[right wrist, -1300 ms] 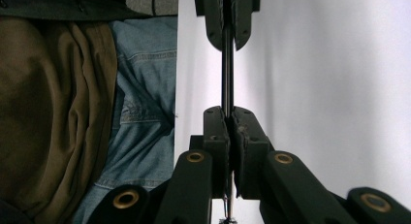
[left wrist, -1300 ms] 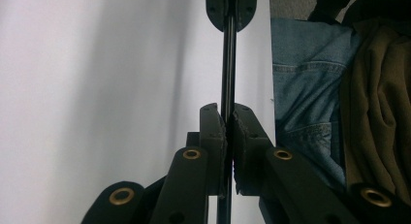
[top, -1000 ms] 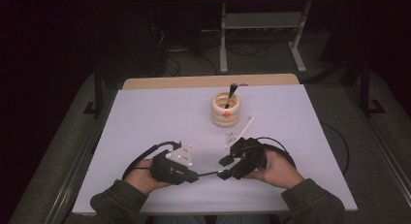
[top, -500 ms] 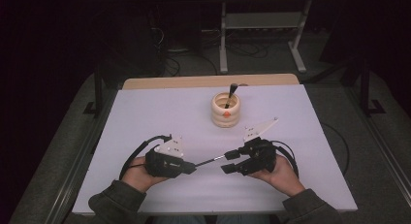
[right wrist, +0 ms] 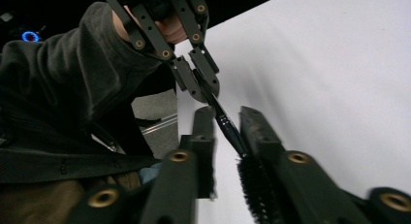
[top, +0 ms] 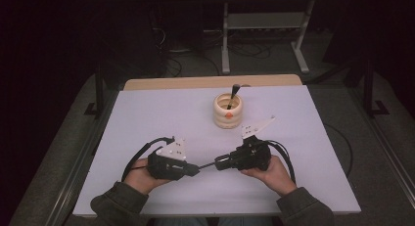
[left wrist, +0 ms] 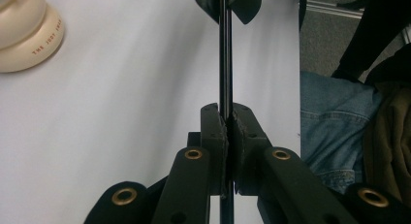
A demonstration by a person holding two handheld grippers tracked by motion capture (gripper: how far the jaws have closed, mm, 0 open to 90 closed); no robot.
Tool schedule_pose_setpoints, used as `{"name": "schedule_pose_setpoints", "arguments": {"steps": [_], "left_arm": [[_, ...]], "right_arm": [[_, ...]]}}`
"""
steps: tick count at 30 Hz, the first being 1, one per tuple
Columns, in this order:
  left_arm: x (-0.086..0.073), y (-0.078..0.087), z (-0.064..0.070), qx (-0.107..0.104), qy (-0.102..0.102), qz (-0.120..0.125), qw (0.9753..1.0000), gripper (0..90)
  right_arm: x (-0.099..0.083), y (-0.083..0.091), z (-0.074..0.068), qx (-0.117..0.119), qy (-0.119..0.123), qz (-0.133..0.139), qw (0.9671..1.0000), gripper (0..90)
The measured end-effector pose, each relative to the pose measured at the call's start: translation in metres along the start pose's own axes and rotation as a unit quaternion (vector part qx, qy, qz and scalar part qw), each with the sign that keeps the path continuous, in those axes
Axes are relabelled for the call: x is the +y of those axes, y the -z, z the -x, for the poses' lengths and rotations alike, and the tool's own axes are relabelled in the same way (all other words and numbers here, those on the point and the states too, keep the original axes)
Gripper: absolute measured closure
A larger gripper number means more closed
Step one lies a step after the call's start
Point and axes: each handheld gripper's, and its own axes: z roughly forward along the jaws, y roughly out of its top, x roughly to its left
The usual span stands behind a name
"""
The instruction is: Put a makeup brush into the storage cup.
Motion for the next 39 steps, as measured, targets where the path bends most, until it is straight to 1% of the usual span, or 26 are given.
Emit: {"name": "schedule_pose_setpoints", "arguments": {"steps": [2, 4, 5, 6, 8, 9, 10, 11, 12, 14, 15, 17, 18, 20, 21, 22, 23, 27, 30, 32, 34, 35, 36, 37, 38, 39], "left_arm": [[0.0, -0.001, 0.0, -0.003, -0.002, -0.004, 1.0, 84.8], [0.0, -0.003, 0.001, -0.007, -0.004, -0.012, 0.9999, 84.4], [0.0, -0.005, 0.001, -0.005, -0.004, -0.015, 0.9999, 83.1], [0.001, -0.006, 0.001, -0.005, -0.007, -0.023, 0.9997, 78.0], [0.001, -0.008, 0.002, -0.007, -0.005, -0.026, 0.9996, 75.8], [0.002, -0.009, 0.003, -0.007, -0.006, -0.031, 0.9995, 75.5], [0.002, -0.01, 0.003, -0.009, -0.007, -0.032, 0.9994, 75.7], [0.003, -0.011, 0.003, -0.008, -0.011, -0.036, 0.9993, 76.2], [0.004, -0.012, 0.004, -0.01, -0.011, -0.039, 0.9991, 77.2], [0.005, -0.013, 0.005, -0.013, -0.018, -0.046, 0.9987, 82.1], [0.006, -0.014, 0.006, -0.01, -0.02, -0.044, 0.9988, 84.5], [0.006, -0.013, 0.007, -0.006, -0.023, -0.044, 0.9987, 85.0], [0.006, -0.013, 0.007, -0.005, -0.021, -0.041, 0.9989, 85.2], [0.005, -0.012, 0.007, -0.006, -0.009, -0.022, 0.9997, 85.4], [0.005, -0.011, 0.006, -0.004, -0.008, -0.02, 0.9998, 85.5], [0.005, -0.01, 0.006, -0.001, -0.009, -0.018, 0.9998, 85.5], [0.005, -0.01, 0.006, -0.002, -0.006, -0.017, 0.9998, 85.5], [0.004, -0.01, 0.005, 0.001, -0.002, -0.014, 0.9999, 85.6], [0.003, -0.011, 0.004, 0.0, 0.001, -0.013, 0.9999, 85.6], [0.003, -0.011, 0.005, -0.003, -0.001, -0.013, 0.9999, 85.5], [0.004, -0.013, 0.006, -0.008, -0.001, -0.017, 0.9998, 84.2], [0.004, -0.013, 0.006, -0.009, -0.005, -0.019, 0.9998, 83.0], [0.004, -0.013, 0.006, -0.009, -0.005, -0.019, 0.9998, 80.2], [0.005, -0.014, 0.006, -0.01, -0.003, -0.02, 0.9997, 80.2], [0.006, -0.014, 0.006, -0.012, -0.006, -0.021, 0.9997, 79.7], [0.006, -0.015, 0.007, -0.013, -0.004, -0.021, 0.9997, 79.8]], "right_arm": [[0.0, -0.001, 0.001, 0.021, -0.005, 0.005, 0.9997, 83.1], [0.0, -0.001, 0.001, 0.034, 0.0, 0.007, 0.9994, 84.5], [0.001, -0.001, 0.001, 0.035, 0.005, 0.004, 0.9994, 84.6], [0.002, -0.001, 0.0, 0.028, 0.011, -0.002, 0.9996, 84.7], [0.004, -0.002, -0.002, 0.016, 0.014, -0.024, 0.9995, 84.7], [0.005, -0.003, -0.003, 0.008, 0.024, -0.035, 0.999, 84.8], [0.007, -0.004, -0.005, -0.002, 0.029, -0.048, 0.9984, 84.8], [0.008, -0.005, -0.007, -0.008, 0.043, -0.059, 0.9973, 84.7], [0.011, -0.006, -0.01, -0.018, 0.048, -0.072, 0.9961, 84.8], [0.016, -0.008, -0.015, -0.022, 0.062, -0.09, 0.9937, 84.7], [0.018, -0.009, -0.016, -0.021, 0.065, -0.091, 0.9935, 84.6], [0.02, -0.009, -0.018, -0.021, 0.069, -0.086, 0.9937, 84.0], [0.02, -0.008, -0.018, -0.021, 0.064, -0.082, 0.9944, 83.3], [0.018, -0.008, -0.017, -0.025, 0.058, -0.061, 0.9961, 74.5], [0.017, -0.007, -0.016, -0.025, 0.05, -0.057, 0.9968, 70.6], [0.015, -0.008, -0.015, -0.028, 0.051, -0.049, 0.9971, 69.7], [0.014, -0.008, -0.014, -0.025, 0.044, -0.044, 0.9978, 69.7], [0.009, -0.01, -0.013, -0.023, 0.042, -0.02, 0.9987, 73.2], [0.008, -0.01, -0.013, -0.019, 0.04, -0.005, 0.999, 81.7], [0.009, -0.01, -0.013, -0.017, 0.041, -0.003, 0.999, 83.5], [0.01, -0.011, -0.015, -0.015, 0.046, -0.008, 0.9988, 84.1], [0.012, -0.011, -0.016, -0.016, 0.05, -0.015, 0.9985, 84.3], [0.012, -0.011, -0.016, -0.016, 0.05, -0.015, 0.9985, 84.3], [0.013, -0.011, -0.017, -0.021, 0.052, -0.024, 0.9981, 84.4], [0.018, -0.012, -0.021, -0.032, 0.058, -0.049, 0.9966, 84.4], [0.02, -0.013, -0.022, -0.036, 0.062, -0.055, 0.9959, 84.4]]}}
